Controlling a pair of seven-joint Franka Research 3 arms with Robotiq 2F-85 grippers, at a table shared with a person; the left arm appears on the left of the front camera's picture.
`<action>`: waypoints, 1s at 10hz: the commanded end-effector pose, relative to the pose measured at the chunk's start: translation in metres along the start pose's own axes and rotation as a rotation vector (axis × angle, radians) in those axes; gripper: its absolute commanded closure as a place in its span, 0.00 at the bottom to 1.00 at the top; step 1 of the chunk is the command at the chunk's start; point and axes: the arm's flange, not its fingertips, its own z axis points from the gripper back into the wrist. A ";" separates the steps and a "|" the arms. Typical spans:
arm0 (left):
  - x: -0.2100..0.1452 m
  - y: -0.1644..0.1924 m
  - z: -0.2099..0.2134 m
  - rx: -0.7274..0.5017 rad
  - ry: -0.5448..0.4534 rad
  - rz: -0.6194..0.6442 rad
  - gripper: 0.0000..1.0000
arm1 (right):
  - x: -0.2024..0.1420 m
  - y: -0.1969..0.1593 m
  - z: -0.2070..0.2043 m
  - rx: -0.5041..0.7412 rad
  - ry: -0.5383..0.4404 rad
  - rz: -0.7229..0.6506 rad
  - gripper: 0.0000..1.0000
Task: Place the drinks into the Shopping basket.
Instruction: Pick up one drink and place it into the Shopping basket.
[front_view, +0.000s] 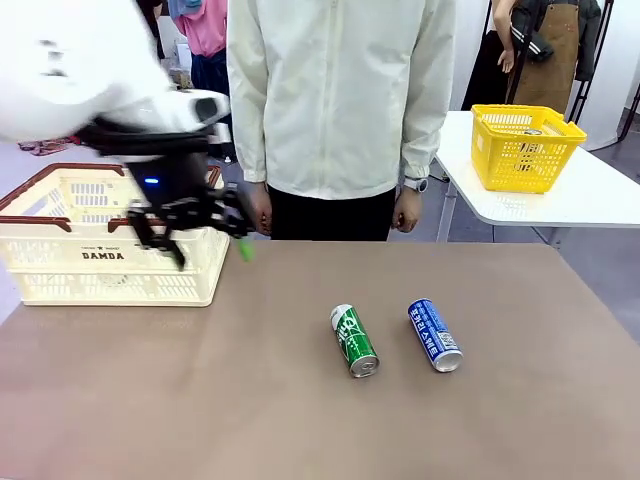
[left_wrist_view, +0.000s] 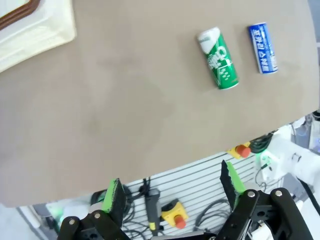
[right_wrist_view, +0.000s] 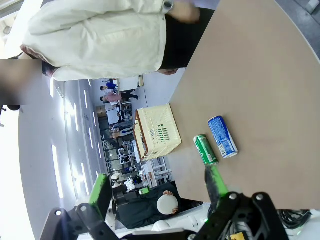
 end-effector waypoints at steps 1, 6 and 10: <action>0.038 -0.053 -0.027 0.043 0.033 -0.003 0.00 | 0.001 0.001 0.002 0.006 0.006 0.027 0.00; 0.084 -0.159 -0.152 0.223 0.057 -0.032 0.00 | 0.001 0.001 0.002 0.006 0.006 0.027 0.00; 0.082 -0.172 -0.216 0.192 0.018 0.009 0.00 | 0.001 0.001 0.002 0.006 0.006 0.027 0.00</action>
